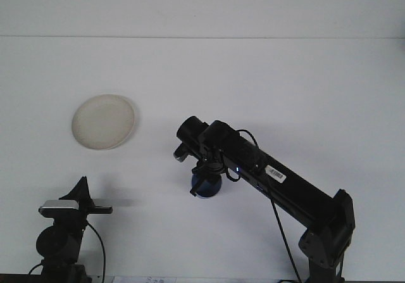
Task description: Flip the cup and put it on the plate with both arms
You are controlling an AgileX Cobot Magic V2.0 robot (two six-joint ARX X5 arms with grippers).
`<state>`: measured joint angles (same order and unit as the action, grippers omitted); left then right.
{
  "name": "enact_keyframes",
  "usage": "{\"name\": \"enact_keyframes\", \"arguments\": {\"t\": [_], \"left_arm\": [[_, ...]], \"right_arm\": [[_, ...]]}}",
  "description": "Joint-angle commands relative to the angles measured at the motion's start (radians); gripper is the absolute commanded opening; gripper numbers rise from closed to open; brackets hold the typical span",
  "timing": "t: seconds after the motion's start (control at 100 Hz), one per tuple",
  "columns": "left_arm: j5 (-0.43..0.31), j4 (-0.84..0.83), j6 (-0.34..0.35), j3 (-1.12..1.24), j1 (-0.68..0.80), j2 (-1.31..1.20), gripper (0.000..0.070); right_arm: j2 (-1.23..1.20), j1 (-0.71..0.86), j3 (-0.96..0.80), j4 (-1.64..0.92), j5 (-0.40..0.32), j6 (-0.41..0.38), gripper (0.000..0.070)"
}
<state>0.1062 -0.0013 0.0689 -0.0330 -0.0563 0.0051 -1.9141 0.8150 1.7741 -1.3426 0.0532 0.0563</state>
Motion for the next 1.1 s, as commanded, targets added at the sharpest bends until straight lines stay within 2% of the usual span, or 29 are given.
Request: {"name": "enact_keyframes", "arguments": {"t": [0.0,0.49,0.55,0.59,0.71,0.88,0.93,1.02,1.09], "left_arm": [[0.001,0.01,0.005,0.019,0.0,-0.002,0.0016],[0.001,0.01,0.005,0.019,0.0,-0.002,0.0016],[0.001,0.01,0.005,0.019,0.0,-0.002,0.0016],[0.001,0.01,0.005,0.019,0.0,-0.002,0.0016],[0.001,0.01,0.005,0.019,0.0,-0.002,0.0016],[0.001,0.01,0.005,0.019,0.0,-0.002,0.0016],[0.001,0.01,0.005,0.019,0.0,-0.002,0.0016],[0.001,0.01,0.005,0.019,0.0,-0.002,0.0016],[0.001,0.01,0.005,0.019,0.0,-0.002,0.0016]], "right_arm": [[-0.032,0.011,0.027,-0.024,0.0,0.013,0.0002],[-0.054,0.013,0.027,0.01,0.0,0.019,0.0004],[-0.064,0.013,0.027,0.011,0.0,0.019,0.0023],[-0.068,0.014,0.027,0.009,0.0,0.018,0.0058],[-0.07,0.019,0.027,0.014,0.0,0.015,0.0231],[-0.07,0.024,0.027,0.014,0.0,0.012,0.0268],[-0.07,0.023,0.027,0.014,0.0,0.011,0.0324],[-0.068,0.023,0.034,-0.002,0.0,0.011,0.0467],[-0.061,0.022,0.051,-0.017,0.0,0.012,0.0495]]}}
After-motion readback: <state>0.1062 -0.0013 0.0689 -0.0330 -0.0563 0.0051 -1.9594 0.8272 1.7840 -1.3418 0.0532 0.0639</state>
